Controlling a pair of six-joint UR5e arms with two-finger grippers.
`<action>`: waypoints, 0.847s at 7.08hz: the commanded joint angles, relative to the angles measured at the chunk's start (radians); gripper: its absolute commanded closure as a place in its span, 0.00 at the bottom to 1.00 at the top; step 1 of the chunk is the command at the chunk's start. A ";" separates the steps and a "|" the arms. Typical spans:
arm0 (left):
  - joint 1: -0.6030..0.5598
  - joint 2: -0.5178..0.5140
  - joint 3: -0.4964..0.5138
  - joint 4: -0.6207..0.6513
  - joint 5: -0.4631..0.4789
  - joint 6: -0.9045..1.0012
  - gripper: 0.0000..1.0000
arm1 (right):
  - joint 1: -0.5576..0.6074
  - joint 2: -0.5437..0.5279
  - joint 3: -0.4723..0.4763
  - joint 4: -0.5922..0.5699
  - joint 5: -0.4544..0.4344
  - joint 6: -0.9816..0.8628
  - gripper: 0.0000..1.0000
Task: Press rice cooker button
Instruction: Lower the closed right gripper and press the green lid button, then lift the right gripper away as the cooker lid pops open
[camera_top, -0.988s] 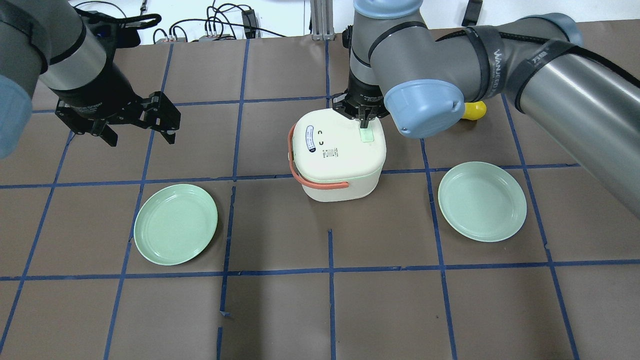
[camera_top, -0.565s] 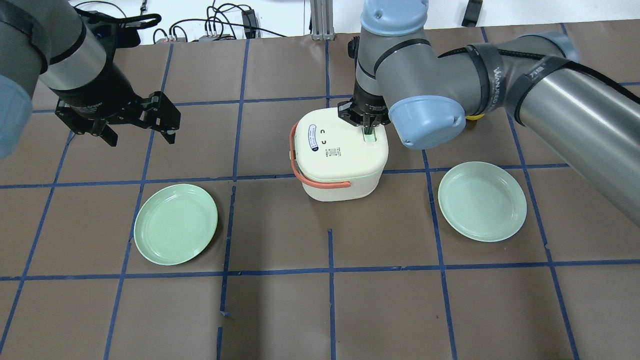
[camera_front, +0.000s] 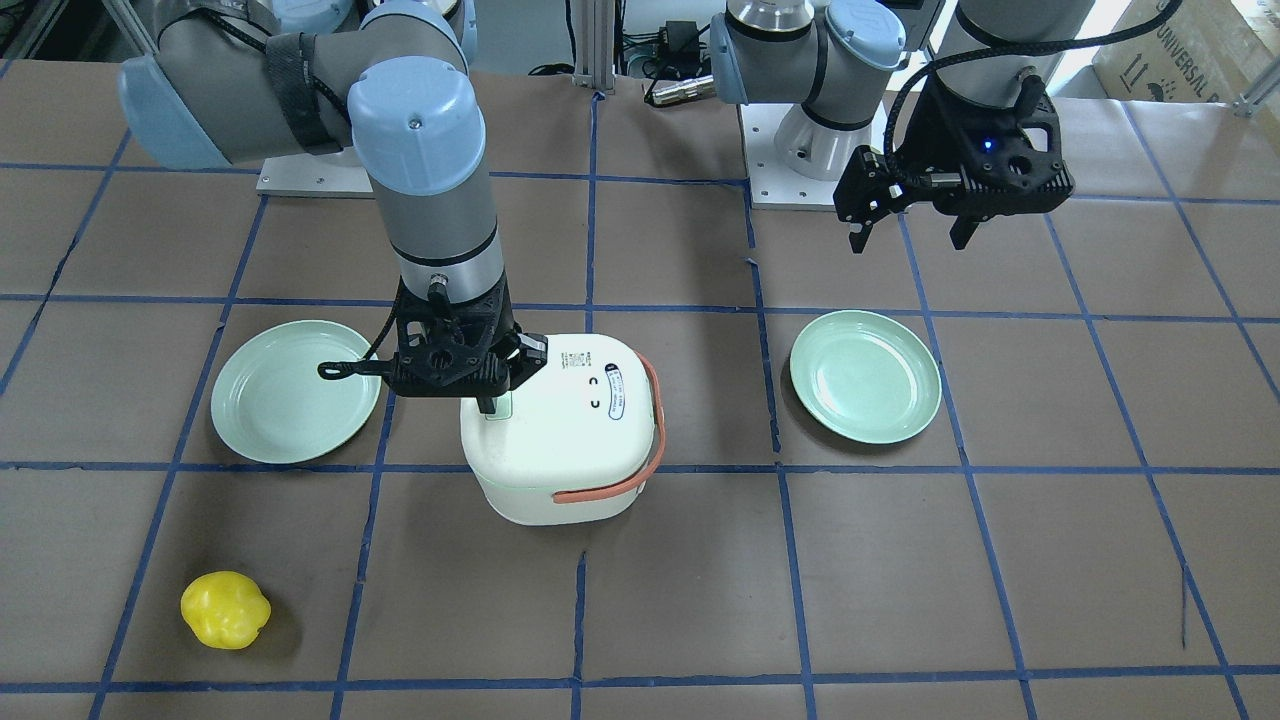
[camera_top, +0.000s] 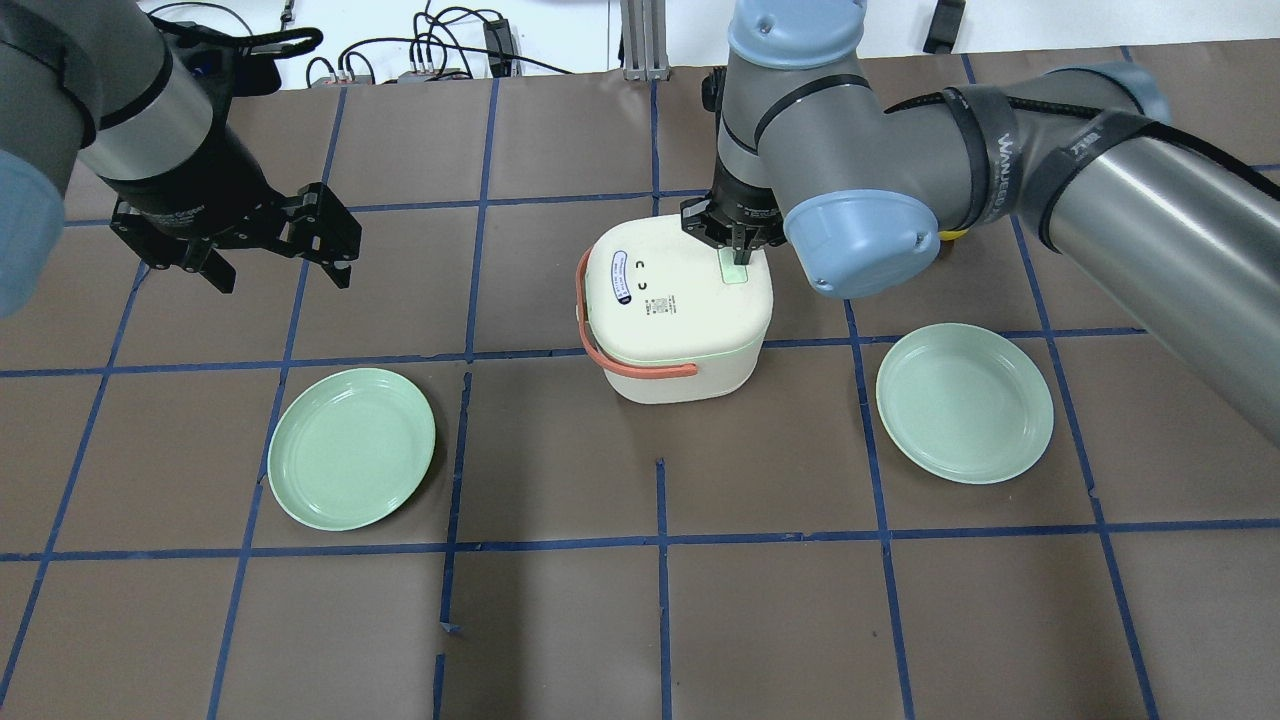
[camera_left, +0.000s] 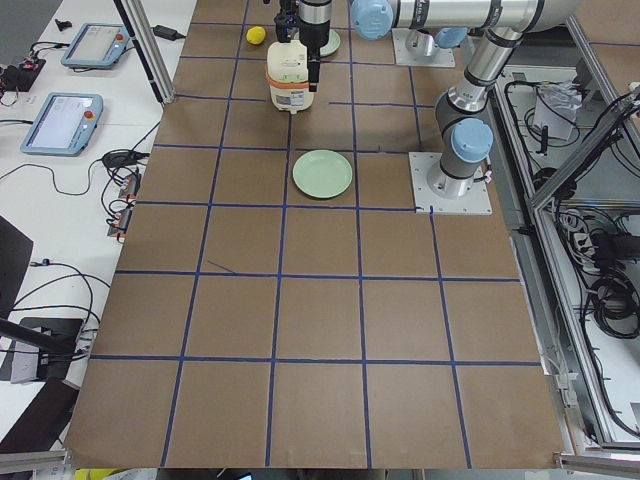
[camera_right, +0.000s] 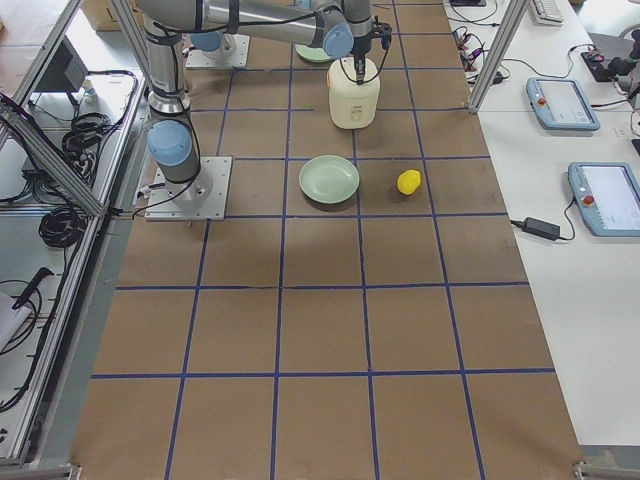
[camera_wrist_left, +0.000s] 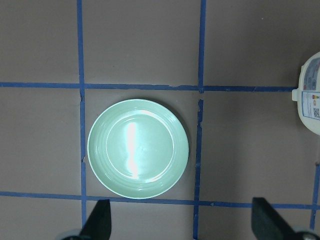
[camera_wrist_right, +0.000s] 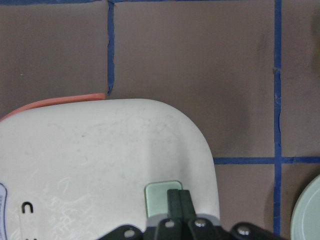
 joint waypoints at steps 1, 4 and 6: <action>0.000 0.000 0.000 0.000 0.000 0.000 0.00 | 0.003 -0.012 -0.002 0.015 -0.002 0.009 0.91; 0.000 0.000 0.000 0.000 0.000 0.000 0.00 | 0.004 -0.035 -0.008 0.056 -0.002 0.009 0.91; 0.000 0.000 0.000 0.000 0.000 0.000 0.00 | 0.003 -0.041 -0.015 0.075 -0.004 0.009 0.90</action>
